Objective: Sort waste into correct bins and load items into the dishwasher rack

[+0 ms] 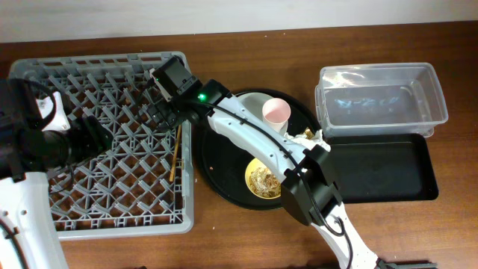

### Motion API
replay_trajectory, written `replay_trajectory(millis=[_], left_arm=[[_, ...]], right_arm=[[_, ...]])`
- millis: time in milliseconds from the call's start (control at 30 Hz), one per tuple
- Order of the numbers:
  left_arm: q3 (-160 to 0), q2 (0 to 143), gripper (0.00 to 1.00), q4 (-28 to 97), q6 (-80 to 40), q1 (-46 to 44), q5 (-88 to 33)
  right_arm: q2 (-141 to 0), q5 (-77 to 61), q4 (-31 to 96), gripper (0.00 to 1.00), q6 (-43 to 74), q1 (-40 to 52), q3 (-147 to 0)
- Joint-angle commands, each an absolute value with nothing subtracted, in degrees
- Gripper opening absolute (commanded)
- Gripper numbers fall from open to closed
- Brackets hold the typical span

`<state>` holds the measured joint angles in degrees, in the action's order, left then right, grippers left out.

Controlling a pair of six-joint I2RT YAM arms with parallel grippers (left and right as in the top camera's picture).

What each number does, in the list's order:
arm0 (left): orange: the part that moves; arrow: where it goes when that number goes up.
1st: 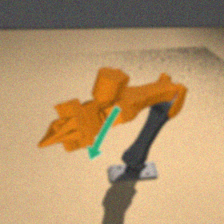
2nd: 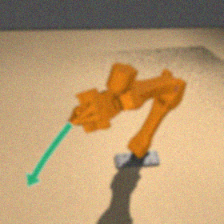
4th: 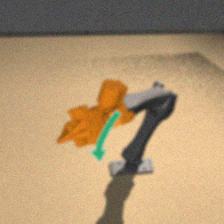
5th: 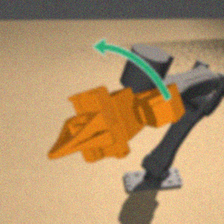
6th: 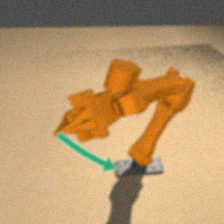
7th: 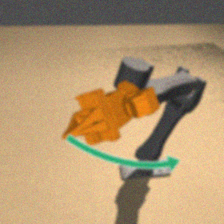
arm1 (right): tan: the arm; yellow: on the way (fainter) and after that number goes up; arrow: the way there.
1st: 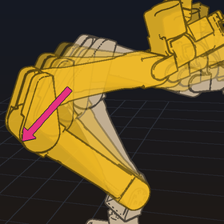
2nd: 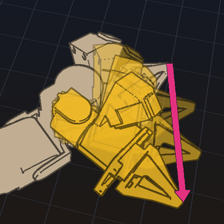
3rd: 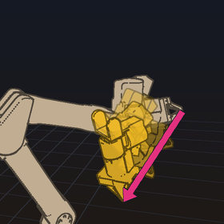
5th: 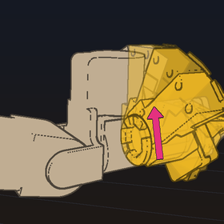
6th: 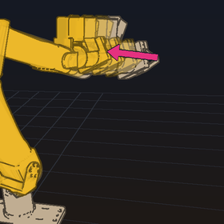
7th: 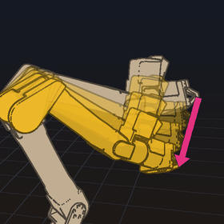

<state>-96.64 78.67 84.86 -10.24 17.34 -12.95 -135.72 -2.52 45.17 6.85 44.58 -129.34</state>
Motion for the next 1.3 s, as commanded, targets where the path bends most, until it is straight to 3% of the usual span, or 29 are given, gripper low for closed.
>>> replay_trajectory(millis=[0, 100, 233, 467, 767, 967, 1267], left_arm=[[-96.57, 78.63, 0.68, 84.60, -9.54, 17.52, -12.21], [-96.57, 78.63, 0.68, 84.49, -9.52, 16.91, -12.47], [-96.57, 78.63, 0.66, 84.09, -9.50, 11.16, -12.82], [-96.57, 79.48, 0.63, 72.42, -9.54, -11.62, -12.60], [-96.57, 92.77, 0.68, 54.04, -14.72, -34.87, -4.75], [-96.57, 105.97, 0.67, 38.28, -14.61, -42.48, 1.04], [-96.57, 117.97, 0.47, 30.52, -14.52, -44.62, 8.45]], right_arm=[[-135.17, -1.80, 45.82, 0.99, 2.83, 44.84, -133.60], [-132.55, -0.58, 51.92, 0.99, 2.11, 43.27, -139.79], [-128.31, -0.38, 70.28, 0.99, 2.39, 36.97, -152.31], [-122.45, -0.38, 96.66, 0.99, 2.39, 19.18, -162.76], [-119.81, -10.74, 97.34, 0.99, 3.84, -2.96, -161.84], [-119.83, -9.50, 97.30, 0.99, 3.84, -13.26, -161.73], [-119.90, -9.47, 97.30, 0.99, 3.84, -18.17, -161.73]])
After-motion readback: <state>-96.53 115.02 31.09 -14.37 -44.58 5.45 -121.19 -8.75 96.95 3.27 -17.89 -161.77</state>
